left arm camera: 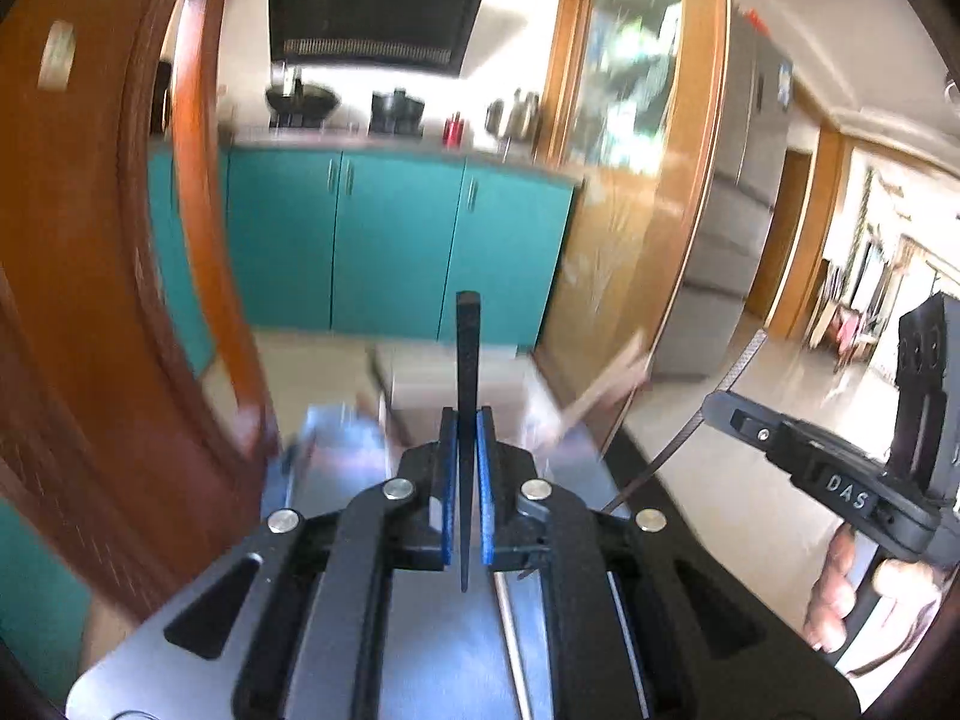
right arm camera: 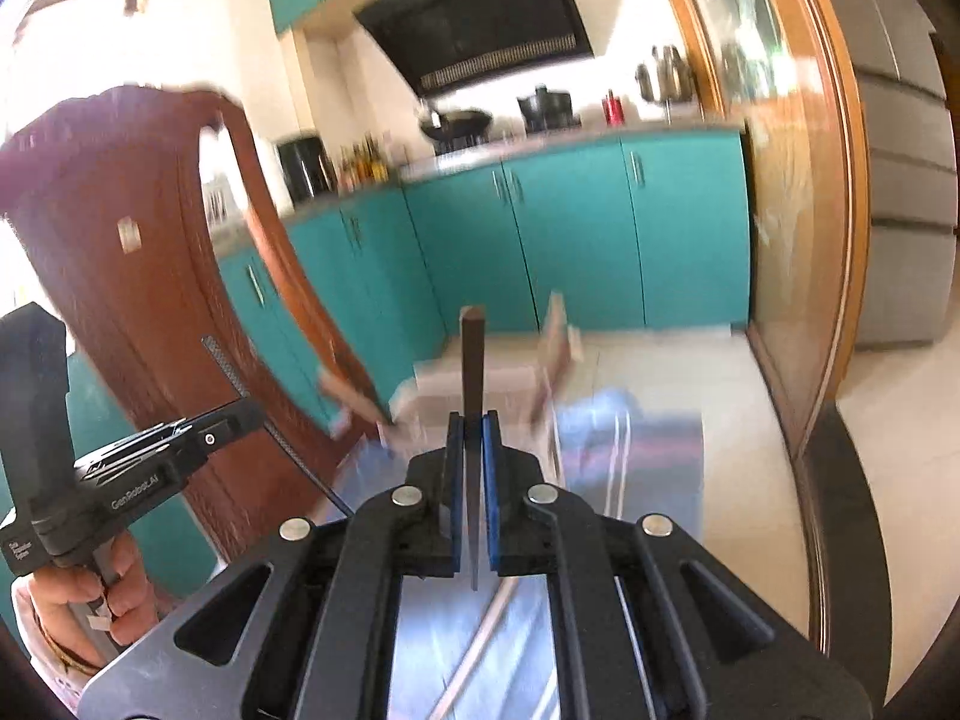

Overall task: Organize utensils
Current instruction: 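Lift both chopsticks into the white basket and open both tools, then withdraw both open tools from the basket back to the remaining chopsticks, then grasp the dark brown chopstick with the left tool while the right grasps the light wooden one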

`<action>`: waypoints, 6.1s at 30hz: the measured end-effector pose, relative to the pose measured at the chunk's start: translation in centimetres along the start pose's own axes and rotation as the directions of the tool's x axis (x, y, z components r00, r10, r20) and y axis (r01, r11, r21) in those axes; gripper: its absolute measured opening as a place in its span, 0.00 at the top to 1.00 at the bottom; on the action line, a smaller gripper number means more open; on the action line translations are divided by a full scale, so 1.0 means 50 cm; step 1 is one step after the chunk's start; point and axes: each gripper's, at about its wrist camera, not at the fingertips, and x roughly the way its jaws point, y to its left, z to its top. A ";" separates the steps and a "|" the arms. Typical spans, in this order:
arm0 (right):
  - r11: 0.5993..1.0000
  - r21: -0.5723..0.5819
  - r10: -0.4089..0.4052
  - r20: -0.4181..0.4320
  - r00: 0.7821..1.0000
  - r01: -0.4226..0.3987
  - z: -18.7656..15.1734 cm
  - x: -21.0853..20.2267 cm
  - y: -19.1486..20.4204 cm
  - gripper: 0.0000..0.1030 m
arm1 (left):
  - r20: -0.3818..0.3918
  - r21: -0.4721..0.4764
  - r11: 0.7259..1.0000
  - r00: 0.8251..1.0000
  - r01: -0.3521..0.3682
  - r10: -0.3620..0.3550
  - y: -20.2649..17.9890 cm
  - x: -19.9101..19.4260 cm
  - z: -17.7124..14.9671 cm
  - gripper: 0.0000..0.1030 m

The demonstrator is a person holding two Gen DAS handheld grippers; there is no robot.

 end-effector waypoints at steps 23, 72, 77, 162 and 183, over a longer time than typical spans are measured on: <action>0.995 -0.025 -0.093 0.109 0.990 0.096 0.058 0.109 -0.020 0.78 | 0.003 -0.066 0.987 0.990 -0.144 0.144 0.056 0.155 0.051 0.77; 0.977 0.065 -0.174 -0.319 0.932 0.204 -0.279 0.241 -0.166 0.62 | -0.386 -0.060 0.998 0.922 -0.021 -0.004 0.012 0.234 -0.371 0.81; 0.985 0.035 -0.148 -0.350 0.925 0.171 -0.289 0.250 -0.149 0.59 | -0.432 -0.102 0.990 0.901 -0.099 0.045 0.055 0.260 -0.380 0.78; 0.951 -0.209 -0.299 -0.452 0.840 0.226 -0.349 0.310 -0.073 0.57 | -0.521 0.073 0.989 0.840 -0.129 0.148 0.022 0.278 -0.423 0.89; 0.949 -0.203 -0.308 -0.447 0.840 0.240 -0.351 0.306 -0.079 0.47 | -0.495 0.085 0.976 0.842 -0.199 0.214 0.029 0.307 -0.419 0.50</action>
